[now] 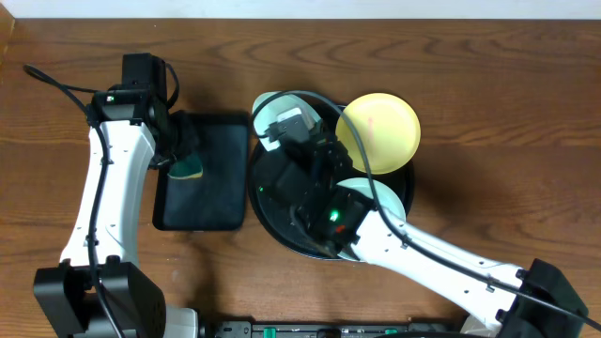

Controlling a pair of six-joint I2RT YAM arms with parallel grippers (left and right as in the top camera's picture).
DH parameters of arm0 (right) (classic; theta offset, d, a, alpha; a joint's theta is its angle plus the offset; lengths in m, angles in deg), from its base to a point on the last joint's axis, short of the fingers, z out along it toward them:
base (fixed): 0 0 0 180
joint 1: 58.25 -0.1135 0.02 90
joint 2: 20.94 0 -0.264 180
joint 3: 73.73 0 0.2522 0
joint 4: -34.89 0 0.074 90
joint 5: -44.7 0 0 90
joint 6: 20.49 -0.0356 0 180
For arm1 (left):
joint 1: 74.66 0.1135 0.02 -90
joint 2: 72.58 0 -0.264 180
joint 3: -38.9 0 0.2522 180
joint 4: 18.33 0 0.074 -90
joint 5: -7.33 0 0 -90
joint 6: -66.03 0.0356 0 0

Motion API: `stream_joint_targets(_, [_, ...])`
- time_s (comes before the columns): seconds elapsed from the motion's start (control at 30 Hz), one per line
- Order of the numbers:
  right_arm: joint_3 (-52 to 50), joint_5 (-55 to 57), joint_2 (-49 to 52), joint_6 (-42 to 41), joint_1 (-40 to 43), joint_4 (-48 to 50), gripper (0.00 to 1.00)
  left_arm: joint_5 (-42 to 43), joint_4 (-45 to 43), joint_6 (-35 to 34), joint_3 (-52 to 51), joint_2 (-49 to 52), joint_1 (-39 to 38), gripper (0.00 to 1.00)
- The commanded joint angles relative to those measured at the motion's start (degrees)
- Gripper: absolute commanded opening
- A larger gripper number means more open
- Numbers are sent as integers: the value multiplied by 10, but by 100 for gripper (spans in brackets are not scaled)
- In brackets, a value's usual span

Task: Clean dirty plates on tray and stack at the side
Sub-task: 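Lift the mint plate with the right gripper and place it right of the tray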

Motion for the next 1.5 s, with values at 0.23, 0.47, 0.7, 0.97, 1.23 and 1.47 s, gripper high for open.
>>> stream_joint_targets(0.23, [8, 179, -11, 213, -41, 161, 1, -5, 2, 13, -3, -4, 2, 7])
stream_joint_targets(0.47, [8, 183, -12, 241, -41, 201, 1, -5, 3, 13, -3, -4, 2, 8])
stream_joint_targets(0.7, [8, 178, -12, 198, -41, 170, 1, -5, 4, 13, -3, -4, 2, 8])
stream_joint_targets(0.97, [8, -30, -12, -92, -15, -75, 1, -5, 4, 13, -3, -4, 2, 7])
stream_joint_targets(1.23, [8, -381, -19, -205, 102, -126, 1, -5, 4, 13, -3, -4, 2, 8])
stream_joint_targets(1.47, [8, -664, -83, -207, 304, -168, 1, -5, 5, 13, -3, -4, 2, 8])
